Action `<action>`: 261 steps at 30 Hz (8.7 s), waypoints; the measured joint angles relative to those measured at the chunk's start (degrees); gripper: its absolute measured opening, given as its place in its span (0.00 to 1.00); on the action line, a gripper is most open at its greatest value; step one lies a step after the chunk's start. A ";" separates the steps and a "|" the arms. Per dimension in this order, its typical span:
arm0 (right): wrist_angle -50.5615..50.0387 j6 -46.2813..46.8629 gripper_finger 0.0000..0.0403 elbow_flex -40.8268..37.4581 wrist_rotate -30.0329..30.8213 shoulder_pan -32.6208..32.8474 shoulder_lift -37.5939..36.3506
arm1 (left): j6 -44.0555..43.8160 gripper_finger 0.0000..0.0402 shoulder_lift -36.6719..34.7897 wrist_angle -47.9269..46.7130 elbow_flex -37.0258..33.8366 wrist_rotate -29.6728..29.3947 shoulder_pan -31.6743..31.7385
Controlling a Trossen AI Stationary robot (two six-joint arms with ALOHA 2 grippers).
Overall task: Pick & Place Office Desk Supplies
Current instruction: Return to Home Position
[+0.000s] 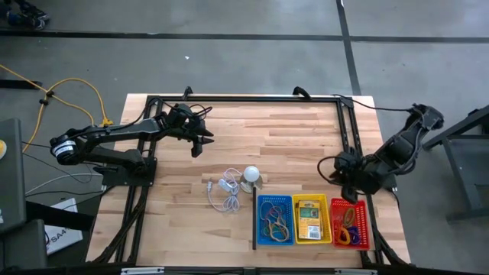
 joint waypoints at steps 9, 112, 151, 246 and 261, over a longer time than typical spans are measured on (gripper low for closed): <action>4.86 -9.87 0.19 0.04 6.04 -8.39 -0.96 | 0.00 0.29 0.00 -0.01 0.00 0.00 -0.01; 76.81 -31.08 0.19 -63.57 -21.08 -46.05 -53.31 | 0.02 0.29 0.00 0.00 0.00 0.02 -0.02; 73.26 -33.19 0.19 -64.04 -19.61 -46.06 -53.00 | 0.00 0.29 0.01 -0.01 0.00 0.00 0.00; 73.53 -34.10 0.19 -64.15 -19.61 -46.05 -52.98 | -13.77 0.29 -41.63 10.19 -24.38 -7.47 -13.67; 73.53 -34.10 0.19 -64.13 -19.61 -46.06 -52.98 | -13.86 0.29 -48.37 10.65 -28.18 -8.63 -15.10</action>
